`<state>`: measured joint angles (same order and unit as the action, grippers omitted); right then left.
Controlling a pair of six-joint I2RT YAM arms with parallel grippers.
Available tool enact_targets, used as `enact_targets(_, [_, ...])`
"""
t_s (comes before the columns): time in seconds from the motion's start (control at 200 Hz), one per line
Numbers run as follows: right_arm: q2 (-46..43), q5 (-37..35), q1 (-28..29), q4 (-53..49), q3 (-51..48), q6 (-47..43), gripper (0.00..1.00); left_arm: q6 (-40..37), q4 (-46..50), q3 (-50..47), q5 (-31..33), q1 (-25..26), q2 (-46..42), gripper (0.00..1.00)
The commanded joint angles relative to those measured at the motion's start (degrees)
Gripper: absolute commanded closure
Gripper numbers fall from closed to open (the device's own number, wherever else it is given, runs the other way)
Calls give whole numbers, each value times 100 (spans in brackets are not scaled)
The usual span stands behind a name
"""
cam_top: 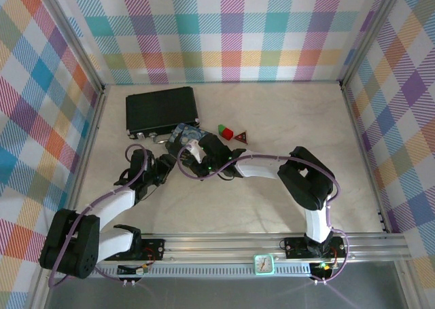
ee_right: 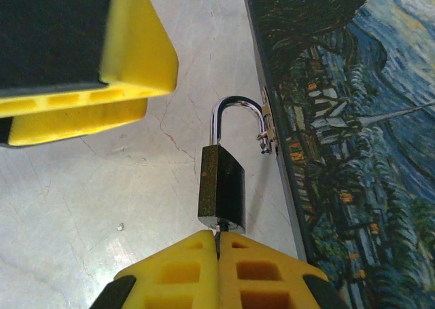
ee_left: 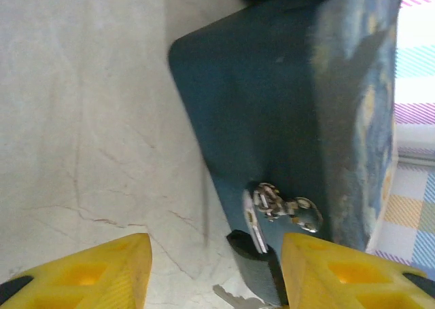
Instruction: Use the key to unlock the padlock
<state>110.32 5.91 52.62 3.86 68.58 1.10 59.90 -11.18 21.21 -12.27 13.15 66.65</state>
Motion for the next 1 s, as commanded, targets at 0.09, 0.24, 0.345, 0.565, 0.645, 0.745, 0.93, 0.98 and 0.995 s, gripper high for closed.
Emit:
enact_targets(0.09, [87, 84, -24, 448, -59, 117, 100, 530, -1013, 14, 340, 160, 265, 52])
enact_targets(0.24, [74, 94, -24, 456, -68, 123, 100, 659, -1473, 95, 320, 314, 720, 54])
enact_targets(0.345, [60, 101, -24, 441, -64, 102, 100, 731, -1631, 133, 321, 371, 954, 57])
enact_targets(0.565, [84, 169, -19, 488, -46, 128, 100, 716, -1788, 190, 312, 416, 1222, 69])
enact_targets(0.645, [64, 199, -24, 508, -54, 140, 100, 685, -1828, 199, 357, 417, 1304, 74])
enact_targets(0.745, [21, 209, -24, 502, -46, 136, 100, 653, -1867, 205, 368, 417, 1376, 87])
enact_targets(0.93, [-509, 72, -24, 327, -265, 418, 83, 543, -1706, 180, 434, 417, 1303, 97])
enact_targets(0.98, [-761, -29, -20, 208, -371, 626, 69, 482, -1622, 182, 475, 417, 1251, 98])
enact_targets(0.995, [-834, -98, -23, 170, -404, 717, 65, 464, -1592, 182, 486, 418, 1234, 98])
